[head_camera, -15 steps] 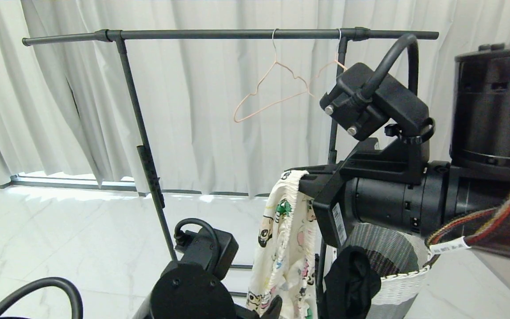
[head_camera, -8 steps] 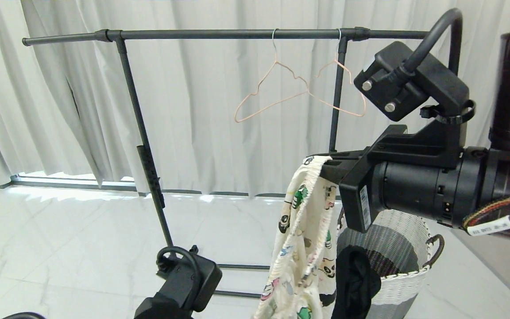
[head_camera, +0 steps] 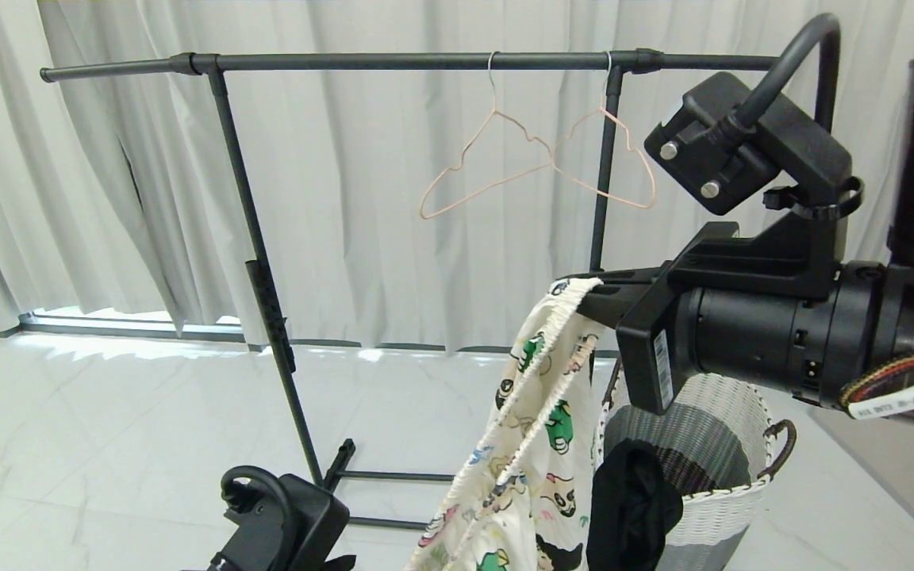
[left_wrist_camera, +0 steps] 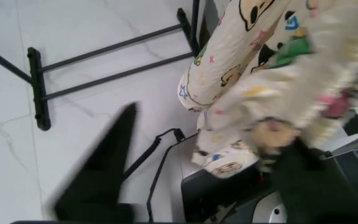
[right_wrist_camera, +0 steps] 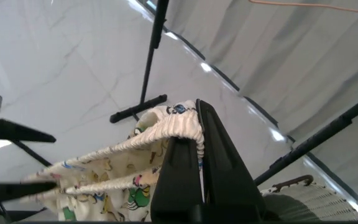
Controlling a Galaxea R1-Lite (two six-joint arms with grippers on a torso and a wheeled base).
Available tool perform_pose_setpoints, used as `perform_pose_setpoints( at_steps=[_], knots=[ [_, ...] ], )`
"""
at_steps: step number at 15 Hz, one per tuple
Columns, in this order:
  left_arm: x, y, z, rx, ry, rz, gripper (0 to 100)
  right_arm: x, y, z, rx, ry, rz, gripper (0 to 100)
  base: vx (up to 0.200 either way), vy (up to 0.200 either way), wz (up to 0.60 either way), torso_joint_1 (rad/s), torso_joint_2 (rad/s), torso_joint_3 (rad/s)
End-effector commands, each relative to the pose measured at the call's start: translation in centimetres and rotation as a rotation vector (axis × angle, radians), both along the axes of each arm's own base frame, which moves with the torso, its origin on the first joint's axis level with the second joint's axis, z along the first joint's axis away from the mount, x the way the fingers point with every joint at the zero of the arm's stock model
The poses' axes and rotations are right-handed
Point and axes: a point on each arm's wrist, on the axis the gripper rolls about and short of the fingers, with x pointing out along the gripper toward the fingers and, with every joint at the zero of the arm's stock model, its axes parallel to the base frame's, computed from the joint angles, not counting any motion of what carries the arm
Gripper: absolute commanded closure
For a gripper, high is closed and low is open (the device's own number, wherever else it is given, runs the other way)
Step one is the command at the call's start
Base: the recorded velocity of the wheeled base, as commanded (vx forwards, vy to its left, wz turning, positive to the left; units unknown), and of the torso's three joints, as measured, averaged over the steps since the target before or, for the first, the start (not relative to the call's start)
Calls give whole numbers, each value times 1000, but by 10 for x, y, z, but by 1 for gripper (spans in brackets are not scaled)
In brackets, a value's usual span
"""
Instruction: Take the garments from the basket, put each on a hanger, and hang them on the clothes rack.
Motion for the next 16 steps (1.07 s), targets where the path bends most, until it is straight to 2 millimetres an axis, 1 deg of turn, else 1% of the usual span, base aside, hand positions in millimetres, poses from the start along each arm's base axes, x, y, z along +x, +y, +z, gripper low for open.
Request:
perform_pose_setpoints(
  at_steps=[1, 3, 4, 5, 6, 7, 8, 10, 11, 12, 13, 14, 15, 16],
  knots=[
    [-1, 3, 4, -17, -10, 0, 100, 2, -3, -1, -10, 3, -19, 100, 0, 0, 0, 0, 0, 0],
    [-9, 6, 12, -6, -76, -51, 100, 5, -18, -3, -77, 23, -120, 100, 0, 0, 0, 0, 0, 0],
    [-11, 11, 18, 29, -141, -65, 100, 6, -34, -1, -112, 40, -172, 100, 0, 0, 0, 0, 0, 0],
    [-11, 13, 30, 7, -184, -85, 100, 5, -50, -1, -136, 59, -209, 100, 0, 0, 0, 0, 0, 0],
    [-11, 13, 41, -25, -210, -95, 100, 3, -60, 0, -145, 65, -230, 100, 0, 0, 0, 0, 0, 0],
    [-7, 12, 57, -57, -239, -100, 100, -3, -76, -1, -167, 81, -254, 100, 0, 0, 0, 0, 0, 0],
    [5, 11, 82, -34, -267, -71, 100, -13, -97, -3, -185, 96, -284, 100, 0, 0, 0, 0, 0, 0],
    [21, 9, 128, -44, -261, -55, 100, -28, -117, -6, -196, 104, -295, 100, 0, 0, 0, 0, 0, 0],
    [25, 9, 153, -50, -250, -56, 100, -33, -122, -5, -187, 97, -295, 100, 0, 0, 0, 0, 0, 0],
    [27, 8, 175, -53, -242, -63, 100, -34, -124, -2, -179, 84, -294, 100, 0, 0, 0, 0, 0, 0],
    [28, 7, 196, -62, -248, -63, 100, -34, -124, 6, -162, 60, -292, 100, 0, 0, 0, 0, 0, 0],
    [29, 4, 208, -75, -257, -62, 100, -34, -124, 14, -147, 37, -288, 100, 0, 0, 0, 0, 0, 0],
    [35, -4, 233, -124, -293, -57, 100, -31, -121, 30, -121, -2, -287, 100, 0, 0, 0, 0, 0, 0],
    [38, -9, 248, -163, -324, -54, 100, -28, -119, 43, -93, -25, -293, 100, 0, 0, 0, 0, 0, 0]
  ],
)
